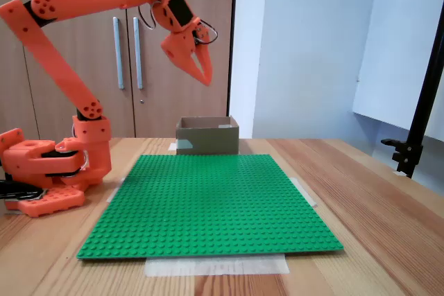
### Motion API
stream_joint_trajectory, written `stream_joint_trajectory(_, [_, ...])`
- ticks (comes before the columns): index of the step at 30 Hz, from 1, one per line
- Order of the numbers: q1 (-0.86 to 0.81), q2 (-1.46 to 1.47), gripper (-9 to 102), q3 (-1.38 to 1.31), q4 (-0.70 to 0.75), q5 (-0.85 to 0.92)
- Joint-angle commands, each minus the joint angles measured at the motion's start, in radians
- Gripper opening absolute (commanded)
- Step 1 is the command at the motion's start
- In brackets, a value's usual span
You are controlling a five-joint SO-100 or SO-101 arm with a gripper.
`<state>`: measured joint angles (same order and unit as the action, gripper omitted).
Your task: Pick the red lego block and put it in the box.
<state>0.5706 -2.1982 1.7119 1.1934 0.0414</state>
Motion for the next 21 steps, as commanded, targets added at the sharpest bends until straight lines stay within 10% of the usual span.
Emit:
stream_joint_trajectory(1, [-0.060, -0.107, -1, 0.040, -0.029, -0.009])
stream_joint_trajectory(21, [-0.430, -0.609, -1, 0.678, -0.290, -0.189])
